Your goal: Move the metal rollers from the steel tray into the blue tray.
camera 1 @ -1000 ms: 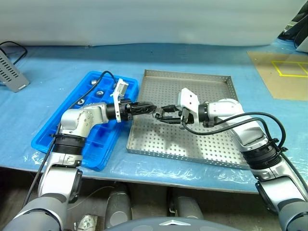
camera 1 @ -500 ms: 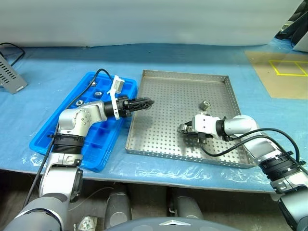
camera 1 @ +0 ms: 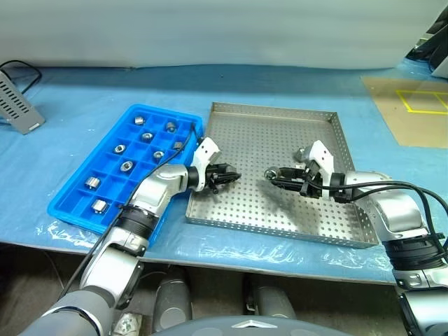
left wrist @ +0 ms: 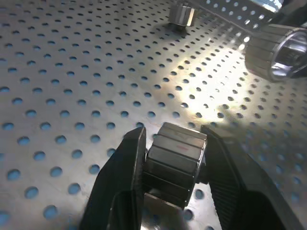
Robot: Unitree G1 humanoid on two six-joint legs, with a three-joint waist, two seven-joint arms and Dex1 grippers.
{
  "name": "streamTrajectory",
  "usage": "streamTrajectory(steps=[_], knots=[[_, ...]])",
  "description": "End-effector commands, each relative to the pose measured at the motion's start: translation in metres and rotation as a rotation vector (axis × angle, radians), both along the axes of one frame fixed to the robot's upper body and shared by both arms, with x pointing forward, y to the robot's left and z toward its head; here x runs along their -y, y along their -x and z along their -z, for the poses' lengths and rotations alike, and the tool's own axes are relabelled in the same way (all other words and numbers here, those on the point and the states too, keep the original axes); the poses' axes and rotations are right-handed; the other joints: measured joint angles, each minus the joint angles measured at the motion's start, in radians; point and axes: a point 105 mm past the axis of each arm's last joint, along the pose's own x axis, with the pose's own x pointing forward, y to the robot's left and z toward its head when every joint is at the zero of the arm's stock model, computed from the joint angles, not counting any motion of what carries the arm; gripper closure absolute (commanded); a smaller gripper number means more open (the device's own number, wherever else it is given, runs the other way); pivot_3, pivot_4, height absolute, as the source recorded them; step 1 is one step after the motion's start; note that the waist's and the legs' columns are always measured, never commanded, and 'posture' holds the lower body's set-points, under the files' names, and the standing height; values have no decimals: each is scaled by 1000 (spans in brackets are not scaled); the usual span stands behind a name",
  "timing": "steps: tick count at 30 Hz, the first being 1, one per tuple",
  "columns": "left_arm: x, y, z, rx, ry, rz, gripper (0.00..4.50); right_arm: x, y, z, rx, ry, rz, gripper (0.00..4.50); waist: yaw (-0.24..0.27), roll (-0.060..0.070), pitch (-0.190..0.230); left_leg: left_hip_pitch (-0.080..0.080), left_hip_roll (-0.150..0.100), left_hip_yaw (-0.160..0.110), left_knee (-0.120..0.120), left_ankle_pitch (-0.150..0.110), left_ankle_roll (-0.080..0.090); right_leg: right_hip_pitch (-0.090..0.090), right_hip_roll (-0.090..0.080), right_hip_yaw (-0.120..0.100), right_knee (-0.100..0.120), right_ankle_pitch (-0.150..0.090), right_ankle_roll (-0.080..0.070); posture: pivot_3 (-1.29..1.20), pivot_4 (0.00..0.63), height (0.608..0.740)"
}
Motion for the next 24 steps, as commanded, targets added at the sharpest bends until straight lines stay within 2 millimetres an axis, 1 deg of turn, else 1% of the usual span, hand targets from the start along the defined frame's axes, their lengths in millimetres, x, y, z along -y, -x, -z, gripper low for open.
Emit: streamTrajectory(steps=[1,5,8,10,12,13,14,16,19,22,24], knots=[[-4,2,27,33,-122,19,2920,4,7,0,40,46,-15,3411,-6,3,-2,0,0,0,0,0,0,0,0,0,-1,0,0,-280,150,740],[0,2,23,76,-114,48,2920,3,11,3,37,43,-8,3411,-23,4,-2,0,0,0,0,0,0,0,0,0,-1,0,0,-291,150,740],[0,-2,17,141,-130,42,2920,3,11,5,38,34,6,3411,-23,4,-2,0,0,0,0,0,0,0,0,0,-1,1,1,-296,150,740],[-2,-2,15,120,-100,46,2920,2,11,6,38,35,6,3411,-23,4,-2,0,-1,0,0,0,0,0,-1,0,-1,1,1,-297,150,740],[-2,0,12,109,-72,71,2291,1,11,8,40,38,9,3411,-23,4,-2,0,-1,0,0,-1,1,0,-2,0,-1,1,1,-297,150,740],[-2,0,10,119,-71,76,2101,1,10,8,42,41,10,3411,-23,4,-2,0,-1,0,0,-1,1,0,-2,0,-1,1,1,-297,150,740],[-3,0,10,123,-80,70,1686,0,10,8,43,41,11,3411,-24,4,-2,0,-1,0,0,-1,1,0,-2,0,-2,1,1,-297,150,740],[-2,-1,7,147,-95,73,1112,-2,9,7,46,38,10,3411,-24,4,-2,0,-1,1,0,-1,1,0,-2,0,-2,1,1,-294,150,740],[-1,-2,-7,152,-46,82,1112,-7,8,3,49,23,2,3411,-24,4,-2,0,-1,1,0,-1,1,0,-2,0,-2,1,1,-290,150,740],[-6,-4,-30,170,9,77,1112,-8,8,1,52,21,-4,3411,-24,3,-2,-1,-1,1,0,-1,1,-1,-2,0,-2,1,1,-289,150,740],[-14,-4,-53,208,47,74,1112,-8,7,-1,55,27,-7,3411,-24,4,-2,-1,-1,1,-1,-1,1,-2,-2,0,-2,1,1,-296,150,740]])
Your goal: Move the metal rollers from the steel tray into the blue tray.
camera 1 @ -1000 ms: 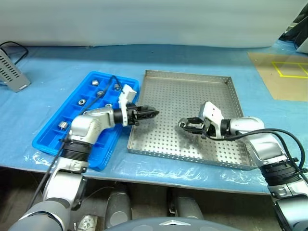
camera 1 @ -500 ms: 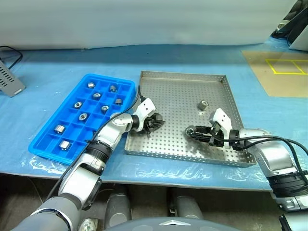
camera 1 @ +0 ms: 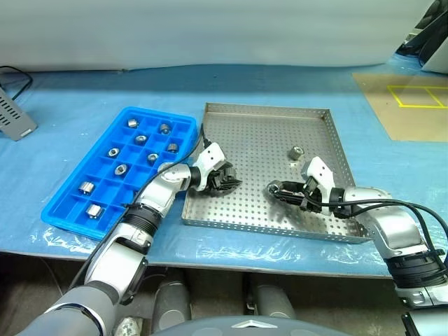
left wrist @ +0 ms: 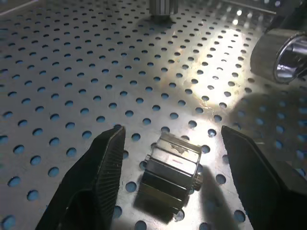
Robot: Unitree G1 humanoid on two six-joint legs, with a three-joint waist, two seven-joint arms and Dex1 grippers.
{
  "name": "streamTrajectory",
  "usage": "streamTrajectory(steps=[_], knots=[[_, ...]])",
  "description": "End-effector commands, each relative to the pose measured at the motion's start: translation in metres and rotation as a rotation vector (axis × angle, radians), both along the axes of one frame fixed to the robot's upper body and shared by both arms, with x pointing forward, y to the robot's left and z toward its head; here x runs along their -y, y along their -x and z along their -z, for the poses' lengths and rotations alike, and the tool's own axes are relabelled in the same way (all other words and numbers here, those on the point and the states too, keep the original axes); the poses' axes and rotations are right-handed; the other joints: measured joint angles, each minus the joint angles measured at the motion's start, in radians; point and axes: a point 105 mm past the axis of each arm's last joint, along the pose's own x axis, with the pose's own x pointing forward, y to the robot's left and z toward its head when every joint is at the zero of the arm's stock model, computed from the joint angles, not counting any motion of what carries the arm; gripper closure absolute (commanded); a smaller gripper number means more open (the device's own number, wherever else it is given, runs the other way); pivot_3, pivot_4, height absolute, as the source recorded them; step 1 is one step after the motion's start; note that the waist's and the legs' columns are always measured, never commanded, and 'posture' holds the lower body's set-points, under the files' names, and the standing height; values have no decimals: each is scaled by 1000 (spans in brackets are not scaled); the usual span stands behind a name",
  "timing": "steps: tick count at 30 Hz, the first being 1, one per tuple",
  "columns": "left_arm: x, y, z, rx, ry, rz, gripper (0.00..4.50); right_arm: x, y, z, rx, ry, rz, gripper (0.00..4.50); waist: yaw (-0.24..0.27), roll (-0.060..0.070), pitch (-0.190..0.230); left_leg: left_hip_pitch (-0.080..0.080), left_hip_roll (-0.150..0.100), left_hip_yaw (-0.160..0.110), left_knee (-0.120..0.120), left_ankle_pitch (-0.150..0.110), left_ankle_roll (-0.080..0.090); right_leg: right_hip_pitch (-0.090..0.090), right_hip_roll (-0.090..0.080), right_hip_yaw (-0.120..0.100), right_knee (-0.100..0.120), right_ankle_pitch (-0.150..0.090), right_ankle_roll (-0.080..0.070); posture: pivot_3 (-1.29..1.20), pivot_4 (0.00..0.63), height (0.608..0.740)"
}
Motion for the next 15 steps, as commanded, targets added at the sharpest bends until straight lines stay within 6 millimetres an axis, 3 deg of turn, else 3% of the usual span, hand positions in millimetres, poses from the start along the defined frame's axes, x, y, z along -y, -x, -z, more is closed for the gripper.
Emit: streamTrajectory(steps=[1,4,9,15], knots=[[-14,1,-62,90,139,13,1112,-8,-1,-17,56,-11,-38,3411,-1,0,0,0,0,0,0,0,0,-1,0,0,0,0,0,-294,150,740],[-31,16,-92,72,225,33,1112,-13,-5,-27,72,-60,-42,3411,-1,0,1,-1,0,0,-1,0,0,-2,0,0,0,0,0,-277,150,740],[-64,35,-89,42,167,12,1112,-39,-5,-50,96,-141,-132,3411,-5,3,1,1,0,2,-3,0,0,-2,0,0,-1,0,0,-247,150,740],[-113,48,-101,79,151,-106,1112,-102,-22,-86,194,-202,-306,3411,-13,2,2,0,2,2,-4,2,-4,-5,2,0,2,0,-1,-180,150,740]])
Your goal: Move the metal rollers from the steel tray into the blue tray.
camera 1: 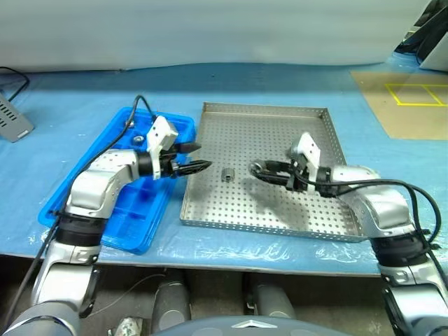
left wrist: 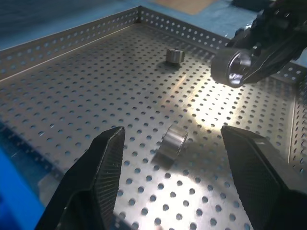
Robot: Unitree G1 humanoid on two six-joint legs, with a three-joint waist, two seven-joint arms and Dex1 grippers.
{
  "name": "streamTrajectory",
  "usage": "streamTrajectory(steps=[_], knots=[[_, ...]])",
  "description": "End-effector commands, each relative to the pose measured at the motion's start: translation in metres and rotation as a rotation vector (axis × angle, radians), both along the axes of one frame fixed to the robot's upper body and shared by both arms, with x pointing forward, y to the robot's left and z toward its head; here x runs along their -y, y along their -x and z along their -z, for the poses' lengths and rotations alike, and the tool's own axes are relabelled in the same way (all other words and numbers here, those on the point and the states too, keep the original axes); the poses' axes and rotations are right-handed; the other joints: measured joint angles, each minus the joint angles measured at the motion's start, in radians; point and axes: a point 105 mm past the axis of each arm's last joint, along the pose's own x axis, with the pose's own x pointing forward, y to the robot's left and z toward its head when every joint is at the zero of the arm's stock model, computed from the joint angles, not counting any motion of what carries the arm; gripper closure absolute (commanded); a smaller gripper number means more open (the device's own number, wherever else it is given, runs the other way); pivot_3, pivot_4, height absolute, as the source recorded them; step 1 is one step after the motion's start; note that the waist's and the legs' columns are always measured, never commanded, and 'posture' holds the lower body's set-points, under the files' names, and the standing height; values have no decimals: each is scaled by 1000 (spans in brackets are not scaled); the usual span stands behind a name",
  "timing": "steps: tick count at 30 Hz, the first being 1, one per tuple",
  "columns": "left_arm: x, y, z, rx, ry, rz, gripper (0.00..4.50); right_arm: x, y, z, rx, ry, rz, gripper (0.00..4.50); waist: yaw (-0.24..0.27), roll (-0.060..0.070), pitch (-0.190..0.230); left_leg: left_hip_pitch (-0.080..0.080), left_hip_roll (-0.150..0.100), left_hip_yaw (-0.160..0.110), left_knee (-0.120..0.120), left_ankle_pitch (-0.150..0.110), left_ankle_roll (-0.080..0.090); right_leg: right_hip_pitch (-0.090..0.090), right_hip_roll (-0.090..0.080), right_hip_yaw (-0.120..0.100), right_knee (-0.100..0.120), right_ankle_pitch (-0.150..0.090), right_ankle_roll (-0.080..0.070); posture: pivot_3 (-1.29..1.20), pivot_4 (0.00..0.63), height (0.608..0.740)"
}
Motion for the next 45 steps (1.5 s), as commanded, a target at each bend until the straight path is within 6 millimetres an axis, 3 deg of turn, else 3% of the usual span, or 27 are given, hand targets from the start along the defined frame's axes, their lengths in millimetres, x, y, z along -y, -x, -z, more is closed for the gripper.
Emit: streamTrajectory(steps=[1,5,10,12,17,22,28,35,38,42,45], knots=[[-23,13,-35,106,33,-38,1112,-44,-3,-24,61,-48,-131,3411,-4,0,0,0,0,0,0,0,-1,0,0,0,1,0,0,-152,150,740],[-59,21,-38,79,17,-176,1112,-95,-5,-20,53,-56,-240,3411,7,-1,0,-1,-1,0,-5,1,-2,-3,0,-1,0,-1,-2,-54,150,740],[-103,44,-41,73,-41,-322,1112,-131,-14,-17,42,-70,-297,3411,27,-3,0,-7,-1,-2,-11,6,-9,-10,1,-3,0,-2,-3,73,150,740],[-123,56,-37,68,-57,-423,1112,-148,-17,-20,76,-57,-320,3411,64,-5,1,-9,-1,-3,-12,6,-9,-11,1,-5,-1,-2,-4,164,150,740],[-120,76,-27,53,-40,-484,1112,-173,-22,-11,63,-33,-345,3411,87,-7,1,-8,2,-4,-13,6,-10,-11,1,-6,1,-3,-5,216,150,740],[-109,81,-17,35,1,-507,1112,-185,-21,1,19,-15,-349,3411,110,-7,1,-8,5,-4,-12,6,-10,-11,1,-6,3,-3,-5,230,150,740],[-104,75,-15,31,13,-500,1112,-178,-37,20,51,70,-252,3411,121,-7,1,-4,5,-5,-12,8,-14,-11,1,-5,10,-3,-5,209,150,740],[-98,66,-15,24,15,-466,1070,-170,-45,15,31,48,-220,1134,120,-7,1,-3,4,-5,-12,9,-15,-12,1,-4,12,-3,-5,160,150,740],[-94,63,-14,21,16,-443,1070,-167,-45,-1,39,-7,-213,1134,118,-7,1,-3,4,-5,-11,9,-15,-12,2,-4,12,-3,-5,129,150,740],[-80,54,-16,23,40,-390,1070,-131,-32,-50,85,-128,-264,1134,122,-8,1,-5,3,-5,-11,9,-15,-13,3,-4,12,-3,-6,92,150,740],[-64,50,-12,11,53,-331,1070,-90,-13,-50,78,-91,-303,1134,125,-10,0,-3,1,-5,-10,9,-15,-10,3,-4,11,-3,-5,65,150,740]])
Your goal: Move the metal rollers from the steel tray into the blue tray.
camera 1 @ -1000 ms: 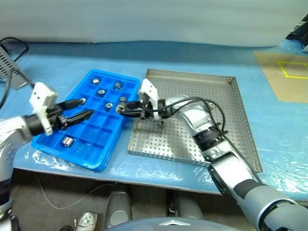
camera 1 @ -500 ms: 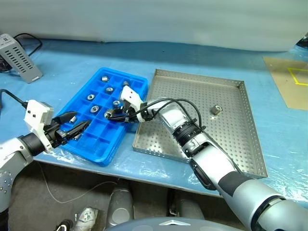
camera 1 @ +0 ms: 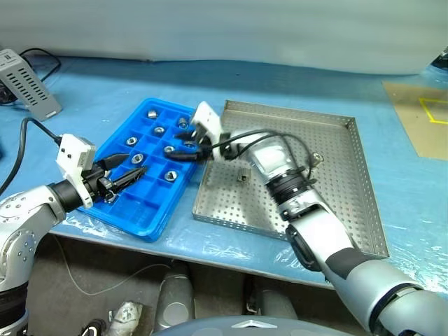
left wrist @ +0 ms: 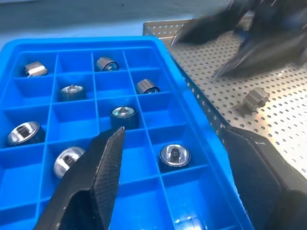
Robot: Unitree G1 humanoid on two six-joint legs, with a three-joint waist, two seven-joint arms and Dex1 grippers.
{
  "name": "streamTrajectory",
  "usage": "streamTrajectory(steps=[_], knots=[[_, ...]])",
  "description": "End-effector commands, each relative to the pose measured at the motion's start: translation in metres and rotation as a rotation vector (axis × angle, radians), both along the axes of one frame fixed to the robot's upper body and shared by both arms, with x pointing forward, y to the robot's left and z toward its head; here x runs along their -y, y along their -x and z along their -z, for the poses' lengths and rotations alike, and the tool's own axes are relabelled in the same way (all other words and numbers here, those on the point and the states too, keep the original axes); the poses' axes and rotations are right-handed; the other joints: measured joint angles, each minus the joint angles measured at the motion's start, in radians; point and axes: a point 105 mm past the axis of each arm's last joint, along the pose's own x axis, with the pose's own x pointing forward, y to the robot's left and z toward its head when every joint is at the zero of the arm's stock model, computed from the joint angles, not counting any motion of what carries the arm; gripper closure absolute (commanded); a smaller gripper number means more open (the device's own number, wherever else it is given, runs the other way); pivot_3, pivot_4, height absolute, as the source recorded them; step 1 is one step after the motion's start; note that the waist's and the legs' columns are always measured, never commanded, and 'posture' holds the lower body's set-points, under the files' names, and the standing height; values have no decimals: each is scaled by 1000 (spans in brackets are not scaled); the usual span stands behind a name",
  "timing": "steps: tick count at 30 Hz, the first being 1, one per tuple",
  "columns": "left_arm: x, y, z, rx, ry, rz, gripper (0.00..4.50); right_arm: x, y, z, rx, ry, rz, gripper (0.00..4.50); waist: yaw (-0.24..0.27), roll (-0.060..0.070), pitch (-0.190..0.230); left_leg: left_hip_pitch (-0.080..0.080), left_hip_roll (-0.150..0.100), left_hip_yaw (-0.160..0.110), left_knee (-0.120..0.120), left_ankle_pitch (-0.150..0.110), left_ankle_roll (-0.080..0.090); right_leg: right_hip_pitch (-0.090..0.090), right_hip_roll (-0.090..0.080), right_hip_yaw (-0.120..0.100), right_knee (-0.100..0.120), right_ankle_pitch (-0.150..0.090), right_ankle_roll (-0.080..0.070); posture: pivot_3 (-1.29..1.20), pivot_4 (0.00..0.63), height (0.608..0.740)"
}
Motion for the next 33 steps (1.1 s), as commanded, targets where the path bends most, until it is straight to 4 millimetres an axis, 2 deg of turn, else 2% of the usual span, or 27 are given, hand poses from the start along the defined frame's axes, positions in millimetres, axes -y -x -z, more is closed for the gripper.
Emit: streamTrajectory(steps=[1,2,5,8,14,21,25,27,33], knots=[[19,-3,-2,25,18,77,1070,37,26,-2,-4,25,-61,1134,1,-1,-1,1,0,0,0,0,0,1,0,0,0,0,0,59,150,740],[25,-5,-1,24,26,97,1070,51,33,2,-30,43,-65,1134,3,-2,-1,2,-1,0,0,0,0,2,0,1,-1,-1,1,45,150,740],[32,-7,1,17,35,128,1070,70,48,10,-86,75,-72,1134,-12,-2,-1,3,-2,0,0,0,0,2,0,2,0,-1,2,15,150,740],[39,-14,4,11,38,155,1070,85,49,36,-120,152,-23,1134,-37,-2,-1,5,-1,0,-1,1,-1,1,1,2,3,-1,1,-6,150,740],[44,-23,0,24,24,180,1070,78,29,51,-46,187,88,1134,-60,-2,-1,6,-1,0,0,2,-2,1,1,3,4,1,-1,-21,150,740],[51,-25,1,26,15,205,1070,86,10,86,-3,282,182,1134,-57,-2,-2,3,-2,0,4,0,1,1,0,2,3,1,-1,-22,150,740],[62,-28,0,33,26,227,1070,93,0,92,-22,270,238,1134,-58,-2,-2,3,-1,0,5,0,2,2,0,2,3,1,-1,-35,150,740],[76,-32,0,43,35,262,1070,96,-4,97,-27,271,268,1134,-59,-2,-2,3,-1,0,7,-1,2,2,0,2,4,1,-1,-55,150,740],[97,-45,-2,54,95,283,1070,92,-1,113,-54,254,299,1134,-63,-2,-2,3,-1,0,11,-1,2,3,0,3,4,1,-1,-80,150,740]])
